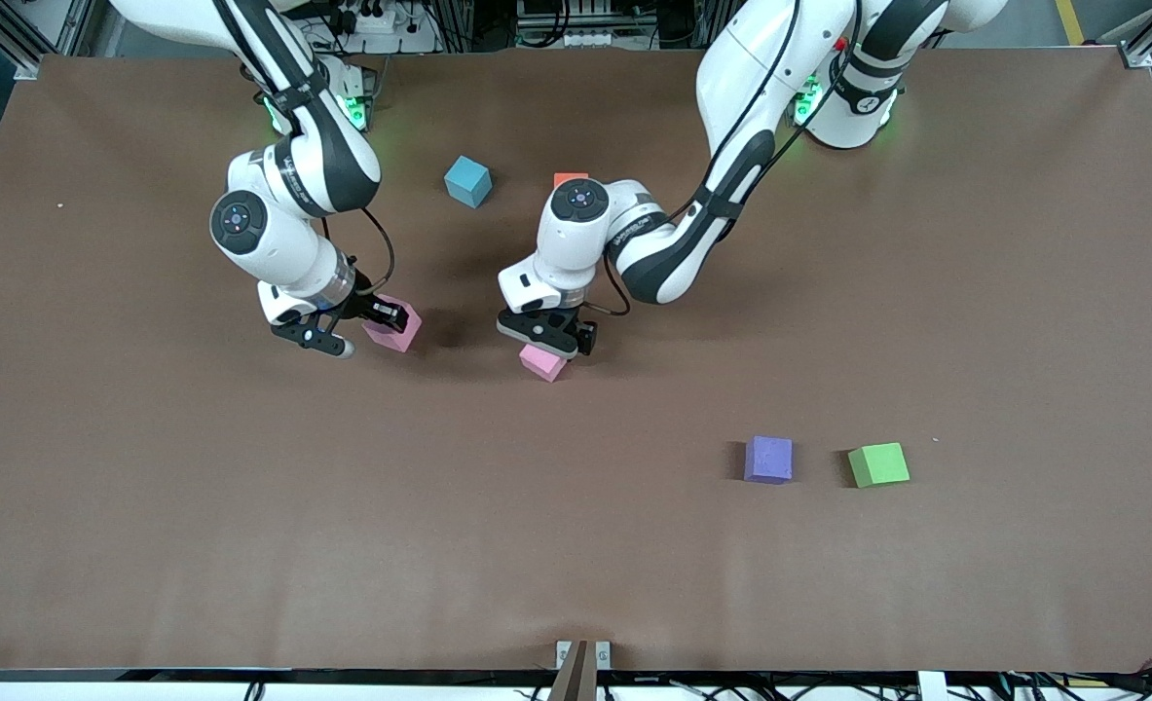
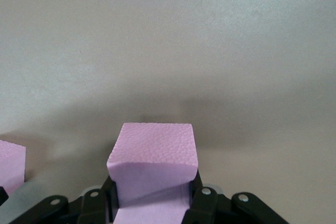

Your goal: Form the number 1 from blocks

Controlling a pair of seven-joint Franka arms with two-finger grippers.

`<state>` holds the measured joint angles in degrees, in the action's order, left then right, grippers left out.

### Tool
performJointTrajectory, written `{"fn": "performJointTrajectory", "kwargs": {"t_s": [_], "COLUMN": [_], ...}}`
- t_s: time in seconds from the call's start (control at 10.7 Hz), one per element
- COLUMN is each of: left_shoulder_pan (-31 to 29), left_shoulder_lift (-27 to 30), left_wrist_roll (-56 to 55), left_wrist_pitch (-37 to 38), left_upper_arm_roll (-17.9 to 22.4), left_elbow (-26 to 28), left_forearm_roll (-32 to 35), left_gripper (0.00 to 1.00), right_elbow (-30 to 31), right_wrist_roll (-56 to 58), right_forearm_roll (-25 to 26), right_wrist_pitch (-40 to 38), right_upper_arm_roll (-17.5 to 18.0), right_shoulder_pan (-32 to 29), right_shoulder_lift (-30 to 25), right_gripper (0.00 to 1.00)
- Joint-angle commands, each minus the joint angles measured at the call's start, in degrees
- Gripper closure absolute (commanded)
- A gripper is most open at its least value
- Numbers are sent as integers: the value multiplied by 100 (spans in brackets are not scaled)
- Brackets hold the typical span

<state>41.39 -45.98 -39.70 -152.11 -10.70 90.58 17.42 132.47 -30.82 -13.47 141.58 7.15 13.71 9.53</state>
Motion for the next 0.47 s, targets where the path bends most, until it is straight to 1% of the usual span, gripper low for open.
{"fn": "performJointTrajectory", "kwargs": {"t_s": [0.0,0.09,0.19,0.37], "left_shoulder_pan": [71,71,71,106], "left_shoulder_lift": [-139,-270,-332,-333], "left_wrist_roll": [58,67,50,41], "left_wrist_pitch": [-179,-205,-205,-205], "left_upper_arm_roll": [165,174,174,174], "left_elbow": [-164,-355,-427,-410], "left_forearm_roll": [147,147,147,147], "left_gripper": [0,0,0,0], "right_elbow": [60,60,51,33], "right_wrist_roll": [58,67,67,49], "right_forearm_roll": [46,46,46,37], "right_wrist_pitch": [-60,-60,-60,-60], "right_upper_arm_roll": [67,67,67,76], "right_shoulder_pan": [-132,-132,-141,-123], "right_shoulder_lift": [-127,-127,-136,-162], "right_gripper": [53,53,53,53]}}
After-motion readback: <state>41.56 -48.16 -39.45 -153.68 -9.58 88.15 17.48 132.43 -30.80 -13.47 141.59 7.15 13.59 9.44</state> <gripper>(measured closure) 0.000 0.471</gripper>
